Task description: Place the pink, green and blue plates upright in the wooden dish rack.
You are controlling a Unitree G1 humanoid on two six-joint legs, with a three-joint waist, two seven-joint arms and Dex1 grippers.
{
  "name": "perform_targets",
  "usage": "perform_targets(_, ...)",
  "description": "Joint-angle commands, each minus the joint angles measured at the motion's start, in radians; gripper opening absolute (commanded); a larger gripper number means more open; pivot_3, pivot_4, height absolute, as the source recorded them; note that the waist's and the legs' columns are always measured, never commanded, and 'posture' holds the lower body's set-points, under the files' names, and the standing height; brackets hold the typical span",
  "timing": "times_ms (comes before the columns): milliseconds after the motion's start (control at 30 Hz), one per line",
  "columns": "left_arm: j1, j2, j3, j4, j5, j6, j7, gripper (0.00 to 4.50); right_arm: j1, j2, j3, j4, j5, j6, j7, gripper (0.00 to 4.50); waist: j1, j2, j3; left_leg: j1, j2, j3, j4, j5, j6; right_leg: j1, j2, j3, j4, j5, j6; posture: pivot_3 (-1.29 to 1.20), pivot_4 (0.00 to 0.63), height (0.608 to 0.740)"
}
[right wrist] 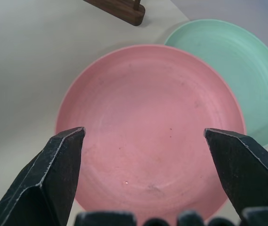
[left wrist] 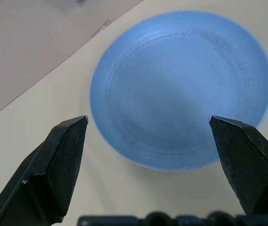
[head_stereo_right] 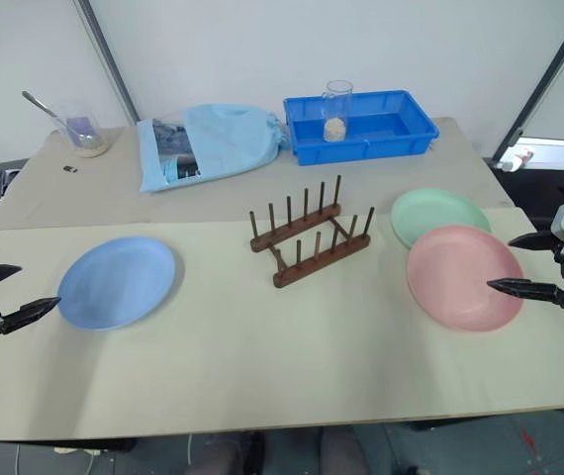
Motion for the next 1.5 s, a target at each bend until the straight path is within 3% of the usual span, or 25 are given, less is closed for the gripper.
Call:
perform_targets(33,-0.009,-0.001,0.013,0.002,0.002,-0.022,0.001,4.42,-0.022,-0.003,-0.013,0.003,0.004,-0.021,0.001,4.50,0.000,0.000,0.000,0.000,0.000,0.000,0.000,0.000,0.000,0.000,0.000,0.000,0.000,0.000,0.000,0.00,0.150,0.740)
perform_targets(1000,-0.081,-0.016,-0.064,0.111,0.026,-0.154,-0.012,4.42,0.069,-0.002,-0.066,-0.111,0.034,0.030,-0.039,4.50,0.001,0.000,0.000,0.001,0.004,0.007,0.000,0.000,0.000,0.000,0.002,0.000,0.000,0.001,-0.001,0.00,0.150,0.740)
perform_targets(1233,-0.199,-0.101,-0.240,-0.081,-0.062,-0.066,0.019,4.42,0.147,0.003,-0.125,-0.268,0.088,0.110,-0.061,4.50,0.009,0.000,0.000,0.001,0.006,0.007,0.001,0.000,0.000,0.001,0.002,0.000,0.000,0.002,-0.001,0.00,0.150,0.740)
perform_targets(1367,-0.266,-0.219,-0.416,-0.229,-0.107,0.034,0.089,4.42,0.212,0.023,-0.174,-0.454,0.167,0.228,-0.089,4.50,0.009,0.000,0.000,-0.001,0.006,0.007,0.004,-0.001,0.001,0.001,0.002,0.000,0.000,0.003,0.000,0.00,0.150,0.740)
perform_targets(1500,-0.359,-0.367,-0.626,-0.237,-0.066,0.047,0.147,4.42,0.267,0.064,-0.219,-0.660,0.268,0.382,-0.151,4.50,0.009,-0.001,0.000,-0.001,0.006,0.007,0.007,-0.001,0.002,0.002,0.002,0.000,0.001,0.004,0.001,0.00,0.150,0.740)
